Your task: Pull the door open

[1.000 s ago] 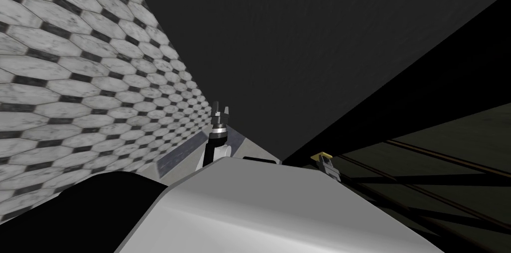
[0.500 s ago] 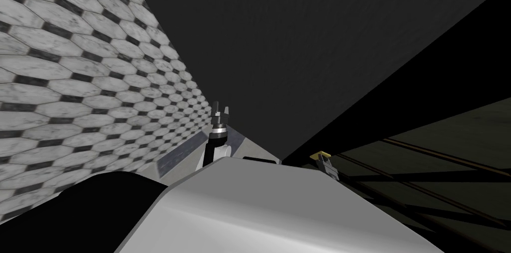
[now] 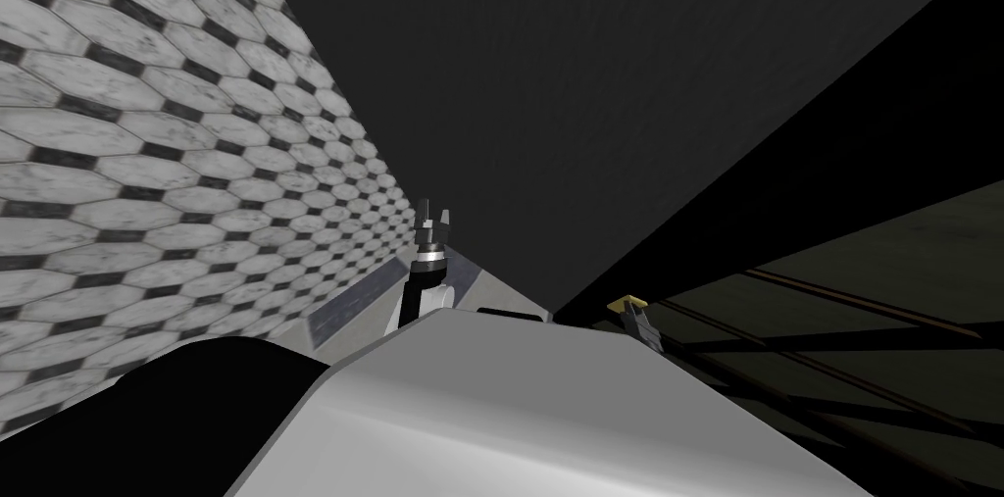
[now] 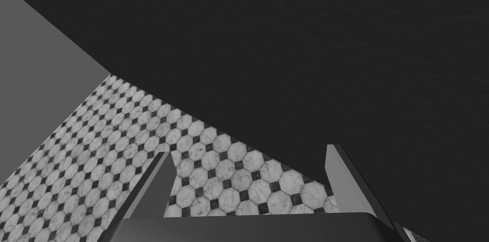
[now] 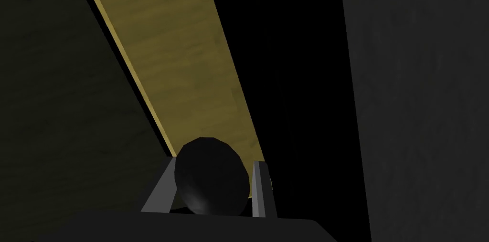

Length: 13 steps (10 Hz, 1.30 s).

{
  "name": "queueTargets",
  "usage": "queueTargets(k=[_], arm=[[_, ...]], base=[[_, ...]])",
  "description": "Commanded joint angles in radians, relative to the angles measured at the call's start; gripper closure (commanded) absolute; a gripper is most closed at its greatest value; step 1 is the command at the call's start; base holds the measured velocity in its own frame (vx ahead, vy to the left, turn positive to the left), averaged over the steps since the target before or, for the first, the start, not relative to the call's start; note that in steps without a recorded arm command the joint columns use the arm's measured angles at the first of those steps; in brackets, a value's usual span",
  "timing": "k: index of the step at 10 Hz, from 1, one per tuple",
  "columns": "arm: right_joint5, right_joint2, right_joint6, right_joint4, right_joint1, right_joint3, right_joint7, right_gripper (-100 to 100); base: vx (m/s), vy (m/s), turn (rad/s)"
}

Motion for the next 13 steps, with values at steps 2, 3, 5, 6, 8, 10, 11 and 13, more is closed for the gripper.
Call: queueTargets(k=[2, 3, 5, 6, 8, 10, 11, 13], arm=[[-0.002, 0.003, 0.004, -0.004, 0.0, 0.007, -0.053, 100], [-0.004, 0.004, 0.005, -0.003, -0.004, 0.011, -0.092, 100], [-0.006, 0.004, 0.006, -0.002, -0.008, 0.016, -0.13, 100], [-0.007, 0.004, 0.007, -0.001, -0.011, 0.02, -0.167, 100], [-0.01, 0.004, 0.009, 0.001, -0.016, 0.026, -0.209, 100], [-0.012, 0.004, 0.01, 0.002, -0.02, 0.031, -0.25, 100], [-0.014, 0.004, 0.011, 0.003, -0.025, 0.037, -0.281, 100], [-0.017, 0.004, 0.012, 0.005, -0.03, 0.042, -0.327, 100]], base=[[-0.021, -0.002, -0.005], [-0.021, 0.0, -0.007], [-0.025, -0.002, -0.007], [-0.016, -0.006, -0.008], [-0.017, -0.004, -0.005], [-0.033, -0.005, -0.009], [-0.026, -0.002, -0.011], [-0.022, -0.002, -0.007]])
